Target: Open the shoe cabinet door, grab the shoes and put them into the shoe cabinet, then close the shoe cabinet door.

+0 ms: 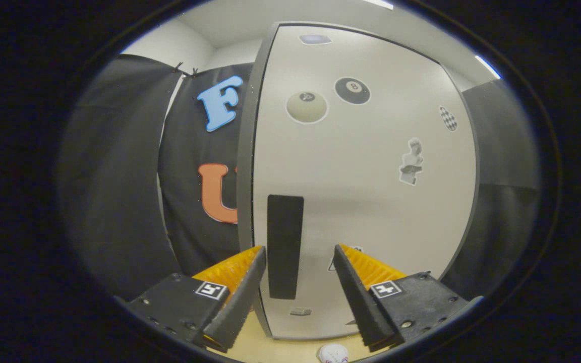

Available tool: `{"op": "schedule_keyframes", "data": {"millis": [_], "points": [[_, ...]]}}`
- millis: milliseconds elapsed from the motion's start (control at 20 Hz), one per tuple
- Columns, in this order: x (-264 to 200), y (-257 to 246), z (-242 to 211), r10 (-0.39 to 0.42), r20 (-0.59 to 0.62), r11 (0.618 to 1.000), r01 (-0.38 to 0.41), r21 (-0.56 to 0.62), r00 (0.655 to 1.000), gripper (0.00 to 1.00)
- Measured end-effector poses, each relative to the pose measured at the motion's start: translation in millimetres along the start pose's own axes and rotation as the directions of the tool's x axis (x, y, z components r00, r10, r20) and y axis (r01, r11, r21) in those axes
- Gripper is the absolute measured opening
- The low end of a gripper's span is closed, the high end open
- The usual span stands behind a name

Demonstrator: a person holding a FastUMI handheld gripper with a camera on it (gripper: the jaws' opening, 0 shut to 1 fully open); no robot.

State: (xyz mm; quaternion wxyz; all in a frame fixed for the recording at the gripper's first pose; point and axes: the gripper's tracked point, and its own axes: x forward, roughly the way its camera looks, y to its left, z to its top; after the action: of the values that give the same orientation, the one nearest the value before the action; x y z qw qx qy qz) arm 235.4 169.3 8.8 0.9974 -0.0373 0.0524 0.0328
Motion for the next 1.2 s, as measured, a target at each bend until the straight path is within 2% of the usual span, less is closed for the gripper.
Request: {"op": "schedule_keyframes", "data": {"millis": [50, 150, 250, 350, 500, 800, 1200], "points": [[5.2, 1.9, -0.1, 0.011, 0.0, 1.0, -0.011, 0.006, 1.0, 0.83], [12.7, 2.3, -12.4, 0.011, -0.045, 1.0, -0.011, 0.007, 0.999, 0.77], [15.3, 7.2, -27.1, 0.011, -0.104, 0.998, -0.004, 0.067, 0.994, 0.73], [15.3, 9.3, -23.6, 0.004, -0.091, 0.999, 0.0, 0.05, 0.996, 0.66], [15.9, 12.1, -26.3, -0.004, -0.086, 1.0, 0.006, 0.023, 0.996, 0.36], [3.1, 11.8, -24.9, 0.059, -0.059, 0.998, -0.057, 0.035, 0.997, 0.3], [-57.4, -4.0, -28.4, 0.183, -0.033, 0.982, -0.181, 0.044, 0.983, 0.27]]}}
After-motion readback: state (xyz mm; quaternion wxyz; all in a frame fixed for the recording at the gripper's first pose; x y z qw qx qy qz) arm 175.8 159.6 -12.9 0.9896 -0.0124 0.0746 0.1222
